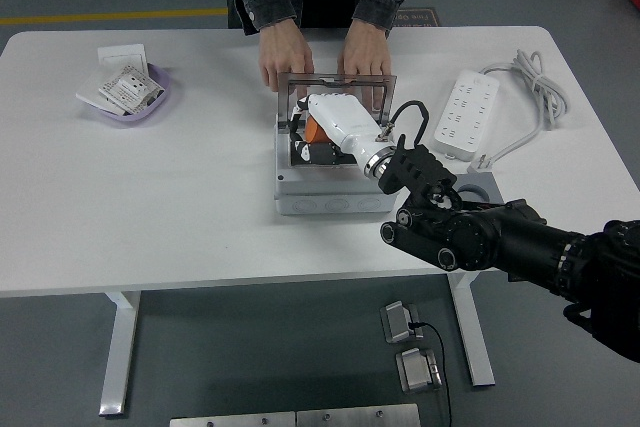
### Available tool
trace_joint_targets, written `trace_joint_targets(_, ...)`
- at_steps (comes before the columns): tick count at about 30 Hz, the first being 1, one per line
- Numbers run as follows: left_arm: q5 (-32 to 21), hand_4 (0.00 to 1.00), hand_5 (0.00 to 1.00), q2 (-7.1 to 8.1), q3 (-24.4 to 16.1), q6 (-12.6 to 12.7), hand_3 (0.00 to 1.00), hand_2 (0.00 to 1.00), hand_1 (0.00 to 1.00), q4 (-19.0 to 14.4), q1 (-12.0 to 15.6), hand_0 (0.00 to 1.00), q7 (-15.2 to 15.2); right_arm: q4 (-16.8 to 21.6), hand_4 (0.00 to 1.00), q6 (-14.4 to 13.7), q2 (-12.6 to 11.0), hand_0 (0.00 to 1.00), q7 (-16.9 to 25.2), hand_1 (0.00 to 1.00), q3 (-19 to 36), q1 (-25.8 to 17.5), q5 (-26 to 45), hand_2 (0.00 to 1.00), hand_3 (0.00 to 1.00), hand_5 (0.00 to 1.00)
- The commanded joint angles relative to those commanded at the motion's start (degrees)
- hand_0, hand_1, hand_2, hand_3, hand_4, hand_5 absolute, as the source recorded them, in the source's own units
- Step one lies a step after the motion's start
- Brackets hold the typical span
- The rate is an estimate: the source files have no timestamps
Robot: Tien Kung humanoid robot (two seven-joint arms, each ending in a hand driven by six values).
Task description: Pick up the cylinder from the cube,place it in the box,flap close box
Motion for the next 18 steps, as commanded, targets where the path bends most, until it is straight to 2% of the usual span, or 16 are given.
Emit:
trace_joint_targets(10,2.4,0.633,0.142,-0.11,-1.7,0.0,0.626,0.604,0.653,-0.5,-0.7,0.63,0.0,-2.0,0.002,1.4,0.3,0.002,1.2,0.082,-0.2,0.3,4.7,0.218,0.224,0.002)
trace_joint_targets(16,6.8,0.633,0.147,0.01,-5.7,0.1,0.626,0.605,0.653,-1.4,-1.0,0.63,0.0,-3.2,0.002,5.0,0.6,0.002,1.6,0.086,-0.1,0.2,4.8,0.218,0.225,0.002)
trace_joint_targets(18,8.2,0.633,0.149,0.07,-7.1,0.2,0.626,0.606,0.653,-1.7,-1.1,0.63,-0.1,-3.6,0.002,5.9,0.7,0.002,1.7,0.125,-0.3,0.1,4.8,0.212,0.226,0.002)
